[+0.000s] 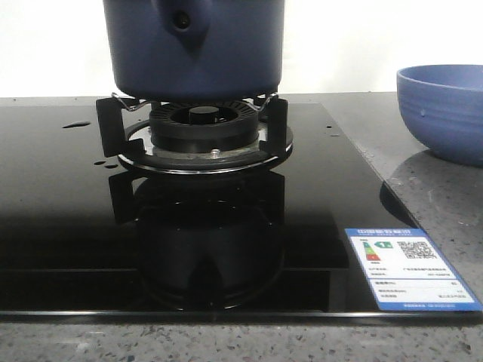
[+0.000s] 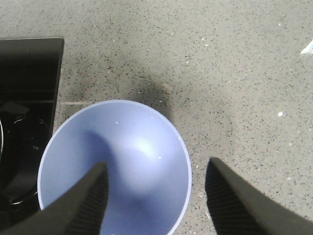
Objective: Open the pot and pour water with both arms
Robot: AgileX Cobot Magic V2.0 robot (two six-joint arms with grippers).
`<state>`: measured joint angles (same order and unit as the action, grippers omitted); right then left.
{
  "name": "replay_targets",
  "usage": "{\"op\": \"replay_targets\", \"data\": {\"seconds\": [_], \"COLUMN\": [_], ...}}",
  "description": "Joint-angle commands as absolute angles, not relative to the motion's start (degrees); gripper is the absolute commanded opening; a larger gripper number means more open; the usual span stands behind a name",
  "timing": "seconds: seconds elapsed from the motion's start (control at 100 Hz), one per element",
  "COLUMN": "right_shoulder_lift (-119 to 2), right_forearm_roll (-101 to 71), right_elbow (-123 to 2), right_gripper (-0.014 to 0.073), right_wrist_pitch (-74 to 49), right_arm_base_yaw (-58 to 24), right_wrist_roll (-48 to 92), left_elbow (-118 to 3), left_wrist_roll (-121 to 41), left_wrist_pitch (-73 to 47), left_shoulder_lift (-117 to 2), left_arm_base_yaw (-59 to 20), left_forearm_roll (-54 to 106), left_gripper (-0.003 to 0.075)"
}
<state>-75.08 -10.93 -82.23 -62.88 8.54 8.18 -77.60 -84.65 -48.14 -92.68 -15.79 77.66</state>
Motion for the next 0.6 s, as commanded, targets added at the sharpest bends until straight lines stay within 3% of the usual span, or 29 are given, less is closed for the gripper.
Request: {"op": "replay_targets", "data": {"seconds": [0.0,0.13,0.3,0.59], "right_shoulder_lift": [-73.0,-73.0,-73.0,-73.0], "right_forearm_roll": [-11.7,-11.7,-11.7,-12.1], "right_elbow": [-84.2,-84.2,-84.2,-84.2], "right_gripper": [0.0393,0.0393,0.0393,0.0393], "right_wrist_pitch": [-60.0,-60.0,-60.0,-59.8], "right_arm_base_yaw": [9.0,9.0,9.0,9.0], "right_wrist_roll": [8.7,8.7,8.7,8.7], "left_elbow": [-79.8,-79.8,-79.8,-79.8], "left_wrist_roll": [-84.7,-84.7,-84.7,-84.7], "left_wrist_pitch": [-49.1,-49.1,-49.3,-52.9], "left_shoulder_lift": [-90.4,-90.4,-90.2,-84.2], "left_arm_base_yaw": [-16.2,-16.2,-16.0,-10.0], "left_forearm_roll": [81.5,81.5,81.6,85.4], "left_gripper": [0.0369,0.0406,0.0588,0.0582]}}
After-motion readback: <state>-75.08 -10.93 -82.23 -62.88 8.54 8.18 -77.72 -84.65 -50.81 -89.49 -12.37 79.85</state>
